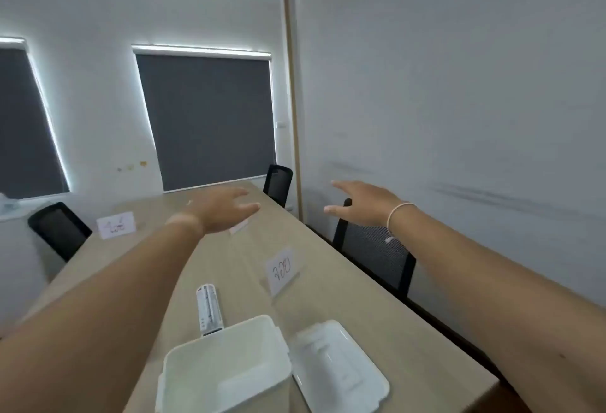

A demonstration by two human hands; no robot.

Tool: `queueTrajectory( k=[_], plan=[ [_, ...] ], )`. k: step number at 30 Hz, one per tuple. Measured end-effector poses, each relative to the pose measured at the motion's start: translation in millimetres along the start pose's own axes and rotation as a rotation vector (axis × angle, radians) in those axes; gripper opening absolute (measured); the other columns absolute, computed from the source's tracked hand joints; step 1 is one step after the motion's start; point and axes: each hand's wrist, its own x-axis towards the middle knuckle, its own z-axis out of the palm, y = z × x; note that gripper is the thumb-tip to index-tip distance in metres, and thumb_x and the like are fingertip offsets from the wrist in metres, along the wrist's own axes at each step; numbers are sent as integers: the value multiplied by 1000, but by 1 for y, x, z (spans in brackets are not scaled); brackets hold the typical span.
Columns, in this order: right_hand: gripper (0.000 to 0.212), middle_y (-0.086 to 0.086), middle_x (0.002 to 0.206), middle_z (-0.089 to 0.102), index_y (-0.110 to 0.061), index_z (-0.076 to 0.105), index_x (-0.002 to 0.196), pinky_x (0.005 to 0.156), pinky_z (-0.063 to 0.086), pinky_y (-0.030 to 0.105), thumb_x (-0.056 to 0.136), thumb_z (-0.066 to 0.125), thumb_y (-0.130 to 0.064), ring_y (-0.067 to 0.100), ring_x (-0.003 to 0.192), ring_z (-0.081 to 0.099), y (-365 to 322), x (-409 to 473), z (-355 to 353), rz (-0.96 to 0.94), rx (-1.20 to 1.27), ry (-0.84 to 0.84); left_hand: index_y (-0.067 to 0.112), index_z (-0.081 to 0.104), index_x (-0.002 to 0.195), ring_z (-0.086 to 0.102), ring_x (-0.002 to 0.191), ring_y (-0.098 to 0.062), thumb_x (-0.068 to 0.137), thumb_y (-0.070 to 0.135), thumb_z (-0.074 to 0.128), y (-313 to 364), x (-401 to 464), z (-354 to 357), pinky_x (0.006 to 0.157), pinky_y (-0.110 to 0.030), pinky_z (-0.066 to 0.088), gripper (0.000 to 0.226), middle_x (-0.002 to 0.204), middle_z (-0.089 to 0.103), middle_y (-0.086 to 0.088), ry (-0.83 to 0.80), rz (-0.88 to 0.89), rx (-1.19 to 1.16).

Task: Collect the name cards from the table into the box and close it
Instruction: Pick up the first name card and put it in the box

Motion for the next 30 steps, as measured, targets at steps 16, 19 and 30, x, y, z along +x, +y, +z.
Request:
queueTrajectory(
  k=[16,19,30],
  plan=[
    [73,-2,156,30,-30,22,148,114,32,42,86,46,-60,22,142,32,246,15,-42,97,119,33,22,39,144,38,139,-23,92,47,45,216,88,124,113,-36,29,57,151,42,-2,-23,77,-184],
    [74,-1,156,30,-29,23,148,115,31,42,85,47,-60,21,142,32,283,27,-45,120,162,23,19,37,145,39,138,-25,94,42,45,252,110,143,111,-36,31,56,149,43,-6,-43,95,-208],
    [73,2,153,34,-31,24,147,114,31,37,85,47,-61,20,140,35,391,118,-37,191,238,73,21,35,145,32,143,-23,93,44,46,301,248,214,115,-40,26,58,153,37,-3,-76,158,-363]
  ],
)
